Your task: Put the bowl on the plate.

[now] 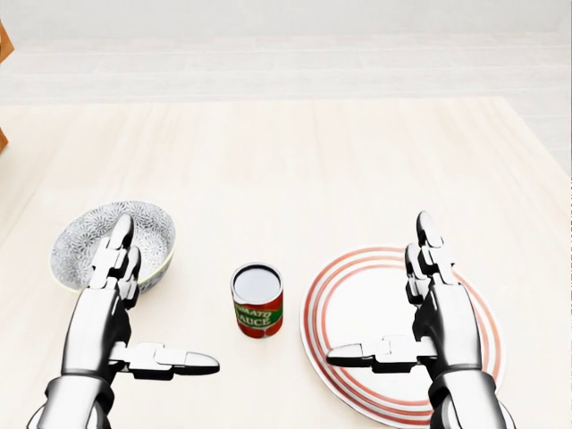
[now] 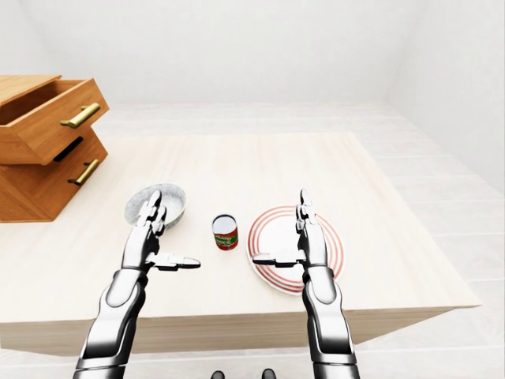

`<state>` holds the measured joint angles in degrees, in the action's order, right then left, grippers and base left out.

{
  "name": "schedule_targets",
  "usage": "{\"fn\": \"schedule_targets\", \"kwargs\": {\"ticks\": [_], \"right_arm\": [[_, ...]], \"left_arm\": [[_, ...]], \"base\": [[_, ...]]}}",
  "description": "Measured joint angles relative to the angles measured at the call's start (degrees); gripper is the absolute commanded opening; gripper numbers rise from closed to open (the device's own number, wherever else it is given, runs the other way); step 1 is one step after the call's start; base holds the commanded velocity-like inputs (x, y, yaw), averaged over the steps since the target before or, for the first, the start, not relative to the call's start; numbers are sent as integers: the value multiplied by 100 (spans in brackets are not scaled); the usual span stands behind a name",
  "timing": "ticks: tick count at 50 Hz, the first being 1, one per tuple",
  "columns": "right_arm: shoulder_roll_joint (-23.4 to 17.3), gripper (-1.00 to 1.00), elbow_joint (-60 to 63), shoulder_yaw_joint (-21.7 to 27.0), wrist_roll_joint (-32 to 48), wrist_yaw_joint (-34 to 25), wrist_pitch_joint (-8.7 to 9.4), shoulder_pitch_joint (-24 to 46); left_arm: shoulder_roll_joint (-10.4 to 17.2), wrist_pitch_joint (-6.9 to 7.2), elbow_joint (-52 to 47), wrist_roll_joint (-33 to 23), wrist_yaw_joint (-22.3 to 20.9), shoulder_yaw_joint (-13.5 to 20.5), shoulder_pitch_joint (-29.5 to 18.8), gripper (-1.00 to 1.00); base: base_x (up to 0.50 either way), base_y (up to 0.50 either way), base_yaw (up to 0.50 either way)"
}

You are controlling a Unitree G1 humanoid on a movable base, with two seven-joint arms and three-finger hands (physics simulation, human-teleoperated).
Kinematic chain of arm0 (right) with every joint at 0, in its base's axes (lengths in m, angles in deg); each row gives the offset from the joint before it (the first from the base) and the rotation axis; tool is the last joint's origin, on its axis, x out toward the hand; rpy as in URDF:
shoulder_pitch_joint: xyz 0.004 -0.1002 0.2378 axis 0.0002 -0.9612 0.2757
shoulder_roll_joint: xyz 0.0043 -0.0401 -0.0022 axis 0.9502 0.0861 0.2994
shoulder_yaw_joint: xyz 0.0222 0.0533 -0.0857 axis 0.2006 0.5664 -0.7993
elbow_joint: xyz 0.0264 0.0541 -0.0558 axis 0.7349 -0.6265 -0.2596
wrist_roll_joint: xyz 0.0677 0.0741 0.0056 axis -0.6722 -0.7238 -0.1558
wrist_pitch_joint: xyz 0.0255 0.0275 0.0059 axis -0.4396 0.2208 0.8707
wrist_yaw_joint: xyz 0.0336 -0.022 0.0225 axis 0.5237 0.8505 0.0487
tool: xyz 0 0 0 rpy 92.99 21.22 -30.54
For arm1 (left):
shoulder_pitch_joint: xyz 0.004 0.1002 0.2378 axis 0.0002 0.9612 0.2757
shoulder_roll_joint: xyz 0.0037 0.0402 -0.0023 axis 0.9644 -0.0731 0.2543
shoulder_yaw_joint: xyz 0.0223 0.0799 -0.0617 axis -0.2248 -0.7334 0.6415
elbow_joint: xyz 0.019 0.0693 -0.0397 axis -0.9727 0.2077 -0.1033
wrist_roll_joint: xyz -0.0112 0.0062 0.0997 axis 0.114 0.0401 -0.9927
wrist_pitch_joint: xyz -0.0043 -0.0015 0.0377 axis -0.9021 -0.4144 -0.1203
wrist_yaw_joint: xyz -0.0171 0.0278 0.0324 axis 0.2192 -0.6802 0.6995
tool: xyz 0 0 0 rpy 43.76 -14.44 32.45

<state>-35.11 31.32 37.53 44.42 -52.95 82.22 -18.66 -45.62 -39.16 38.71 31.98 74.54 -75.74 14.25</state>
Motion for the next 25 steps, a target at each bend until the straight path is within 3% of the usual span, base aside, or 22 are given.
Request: {"fn": "schedule_targets", "kwargs": {"ticks": [25], "right_arm": [[-4, 100, 154, 0, -3, 4, 0, -39]], "left_arm": [[-11, 0, -425, -20, -55, -11, 50, 100]], "base": [[13, -16, 0]]}}
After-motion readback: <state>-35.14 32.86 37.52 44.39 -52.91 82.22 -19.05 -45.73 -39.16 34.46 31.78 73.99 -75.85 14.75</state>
